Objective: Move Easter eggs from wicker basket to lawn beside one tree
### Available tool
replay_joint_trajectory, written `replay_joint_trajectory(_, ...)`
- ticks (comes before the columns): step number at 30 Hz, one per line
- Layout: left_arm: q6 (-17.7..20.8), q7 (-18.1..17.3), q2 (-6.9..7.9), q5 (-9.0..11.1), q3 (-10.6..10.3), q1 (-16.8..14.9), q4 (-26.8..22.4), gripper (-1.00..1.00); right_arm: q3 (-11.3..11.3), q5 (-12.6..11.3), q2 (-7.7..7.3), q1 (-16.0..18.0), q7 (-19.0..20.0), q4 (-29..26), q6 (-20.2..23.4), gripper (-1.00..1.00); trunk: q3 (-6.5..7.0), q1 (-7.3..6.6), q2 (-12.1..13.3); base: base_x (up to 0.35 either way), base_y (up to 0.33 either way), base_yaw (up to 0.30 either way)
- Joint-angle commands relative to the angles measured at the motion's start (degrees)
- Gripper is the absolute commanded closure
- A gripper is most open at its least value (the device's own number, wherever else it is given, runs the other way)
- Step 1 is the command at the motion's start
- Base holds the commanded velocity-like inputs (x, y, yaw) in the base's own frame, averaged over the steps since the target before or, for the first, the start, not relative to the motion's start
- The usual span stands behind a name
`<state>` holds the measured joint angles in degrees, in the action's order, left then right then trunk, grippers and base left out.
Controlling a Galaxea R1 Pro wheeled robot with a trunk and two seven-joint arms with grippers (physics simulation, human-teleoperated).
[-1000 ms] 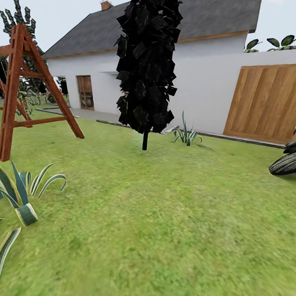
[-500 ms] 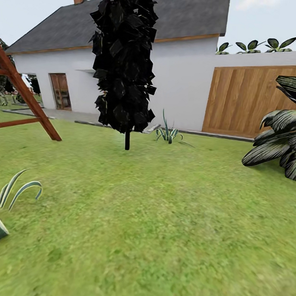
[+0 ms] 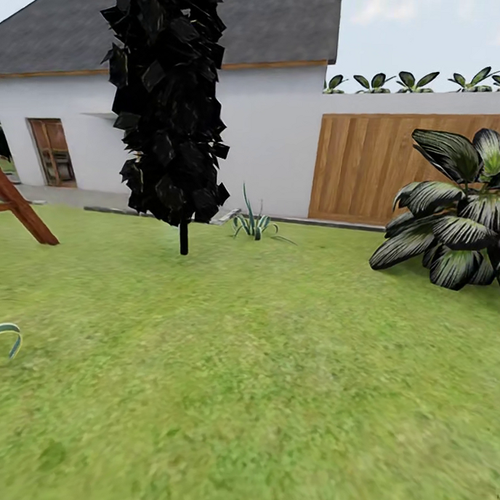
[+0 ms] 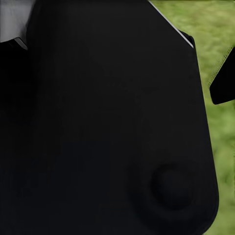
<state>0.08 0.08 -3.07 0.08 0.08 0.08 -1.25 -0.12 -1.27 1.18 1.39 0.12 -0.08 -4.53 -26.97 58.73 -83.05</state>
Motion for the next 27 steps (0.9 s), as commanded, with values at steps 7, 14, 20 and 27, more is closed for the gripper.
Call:
replay_joint_trajectory(7, 0.0, 0.0, 0.0, 0.0, 0.0, 0.0, -0.1, -1.0, 0.0, -0.1, 0.07, 0.1, 0.0, 0.1, -0.2, -1.0, -0.05, 0.0, 0.0, 0.0, 0.0, -0.292)
replay_joint_trajectory(14, 0.0, 0.0, 0.0, 0.0, 0.0, 0.0, -0.1, -1.0, 0.0, -0.1, 0.05, 0.0, 0.0, 0.1, -0.2, -1.0, -0.05, 0.0, 0.0, 0.0, 0.0, -0.292)
replay_joint_trajectory(20, 0.0, 0.0, 0.0, 0.0, 0.0, 0.0, -0.1, -1.0, 0.0, -0.1, 0.08, 0.1, 0.0, 0.1, -0.2, -1.0, -0.05, 0.0, 0.0, 0.0, 0.0, -0.292)
replay_joint_trajectory(27, 0.0, 0.0, 0.0, 0.0, 0.0, 0.0, -0.1, -1.0, -0.1, -0.1, 0.12, 0.1, 0.0, 0.1, -0.2, -1.0, -0.05, 0.0, 0.0, 0.0, 0.0, -0.292)
